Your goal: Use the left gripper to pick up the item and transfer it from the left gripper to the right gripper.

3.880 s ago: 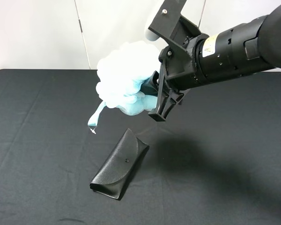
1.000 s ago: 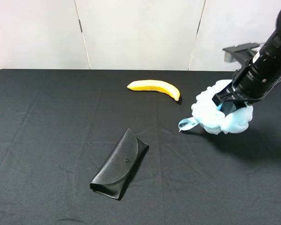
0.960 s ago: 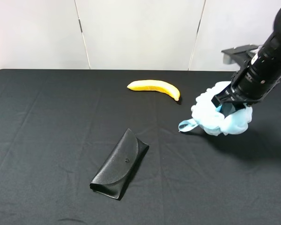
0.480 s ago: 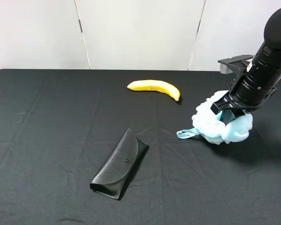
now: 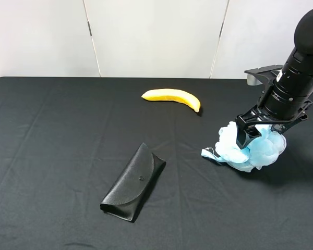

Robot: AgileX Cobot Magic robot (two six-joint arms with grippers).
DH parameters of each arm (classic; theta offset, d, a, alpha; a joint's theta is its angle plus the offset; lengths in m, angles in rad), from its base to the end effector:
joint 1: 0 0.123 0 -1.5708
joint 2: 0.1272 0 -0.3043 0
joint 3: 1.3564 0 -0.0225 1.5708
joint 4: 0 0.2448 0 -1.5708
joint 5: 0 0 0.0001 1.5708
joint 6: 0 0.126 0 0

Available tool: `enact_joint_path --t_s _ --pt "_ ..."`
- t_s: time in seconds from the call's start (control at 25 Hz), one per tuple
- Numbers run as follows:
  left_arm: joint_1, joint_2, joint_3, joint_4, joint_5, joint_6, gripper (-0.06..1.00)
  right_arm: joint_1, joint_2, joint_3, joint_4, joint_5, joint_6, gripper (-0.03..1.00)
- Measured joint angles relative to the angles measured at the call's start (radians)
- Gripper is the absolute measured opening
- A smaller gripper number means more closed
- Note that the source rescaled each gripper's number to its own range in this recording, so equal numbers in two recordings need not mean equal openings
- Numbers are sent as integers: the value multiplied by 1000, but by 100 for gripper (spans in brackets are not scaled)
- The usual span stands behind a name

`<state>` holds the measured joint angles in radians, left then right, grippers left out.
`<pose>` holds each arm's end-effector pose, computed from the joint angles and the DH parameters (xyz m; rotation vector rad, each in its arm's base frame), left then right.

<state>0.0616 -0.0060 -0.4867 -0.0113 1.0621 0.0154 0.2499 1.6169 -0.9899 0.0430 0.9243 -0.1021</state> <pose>0.0020 -0.0011 0.2542 -0.0469 2.0526 0.0343 0.2774 0.0753 0.1910 -0.4958 2.9964 0.0660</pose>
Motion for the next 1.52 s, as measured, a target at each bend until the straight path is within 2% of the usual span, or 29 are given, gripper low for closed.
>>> enact_joint_path --t_s 0.16,0.56,0.8,1.24,1.52 --pt "0 0 0 0 0 0 99 0 -7 -8 0 9 1 100" --pt "0 0 0 0 0 0 99 0 -113 -184 -1 202 10 100" --pt "0 0 0 0 0 0 99 0 -204 -209 -1 273 14 100" --pt "0 0 0 0 0 0 99 0 -443 -206 49 291 45 100" --pt "0 0 0 0 0 0 99 0 -679 -53 88 291 58 100"
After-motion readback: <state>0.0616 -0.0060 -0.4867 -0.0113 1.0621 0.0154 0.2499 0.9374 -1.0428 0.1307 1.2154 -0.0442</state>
